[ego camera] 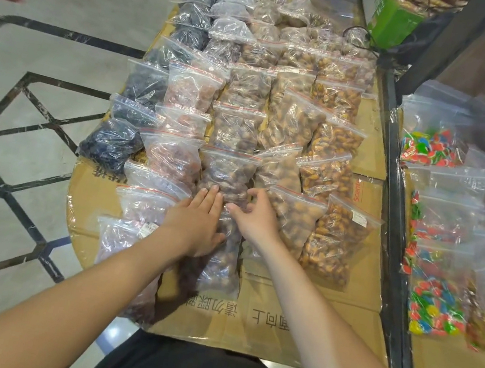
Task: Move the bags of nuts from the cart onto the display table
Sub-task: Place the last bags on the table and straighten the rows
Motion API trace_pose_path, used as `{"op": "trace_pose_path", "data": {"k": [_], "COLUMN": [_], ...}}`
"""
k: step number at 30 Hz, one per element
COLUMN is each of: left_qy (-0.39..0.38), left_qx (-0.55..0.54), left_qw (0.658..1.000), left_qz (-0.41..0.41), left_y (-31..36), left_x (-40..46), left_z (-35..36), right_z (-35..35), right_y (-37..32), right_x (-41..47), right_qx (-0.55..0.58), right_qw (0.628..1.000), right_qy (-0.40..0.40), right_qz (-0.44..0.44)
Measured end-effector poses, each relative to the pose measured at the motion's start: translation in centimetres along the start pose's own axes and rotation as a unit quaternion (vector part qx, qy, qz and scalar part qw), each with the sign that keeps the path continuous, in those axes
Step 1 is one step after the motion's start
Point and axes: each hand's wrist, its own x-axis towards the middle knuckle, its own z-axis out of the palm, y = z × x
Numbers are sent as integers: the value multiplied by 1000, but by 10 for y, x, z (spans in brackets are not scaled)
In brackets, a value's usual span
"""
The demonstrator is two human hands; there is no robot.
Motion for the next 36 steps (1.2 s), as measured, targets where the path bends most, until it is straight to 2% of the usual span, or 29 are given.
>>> {"op": "trace_pose_path", "data": {"k": [4,7,9,13,15,17,21,22,24,27,33,36], "left_qy": [56,107,117,121,176,235,257,279,309,298,279,258], "left_qx": [-26,-135,-217,-315,-365,-404,-418,-436,-463,-438,-405,-335], "left_qw": [998,985,969,937,907,875,855,841,819,839,865,898], "left_qz": [8,22,-3,-92,-117,-128,-169,-161,-140,-126,-102,-124], "left_y": [14,31,42,54,59,65,74,73,69,68,64,62], "left_x": [-18,-44,-58,-63,-61,-59,-57,-57,-58,-63,-70,-71], "left_z": [-2,14,35,70,73,74,79,80,84,91,91,90], "right_z": [-7,0,5,5,4,3,5,6,8,11,14,16], "right_y": [4,22,31,29,26,30,48,52,55,55,57,52], "right_x": [-29,-52,-64,-66,-65,-64,-72,-74,-79,-83,-90,-88], "right_qx": [-91,-113,-109,-102,-111,-88,67,101,98,26,70,54], "right_qw": [994,989,986,989,986,988,996,994,994,997,992,992], "right_qy": [-54,-88,-118,-101,-108,-110,-43,-25,-14,-33,-90,-96], "right_qz": [-32,-44,-38,-33,-55,-65,-47,-40,-43,-67,-61,-53]}}
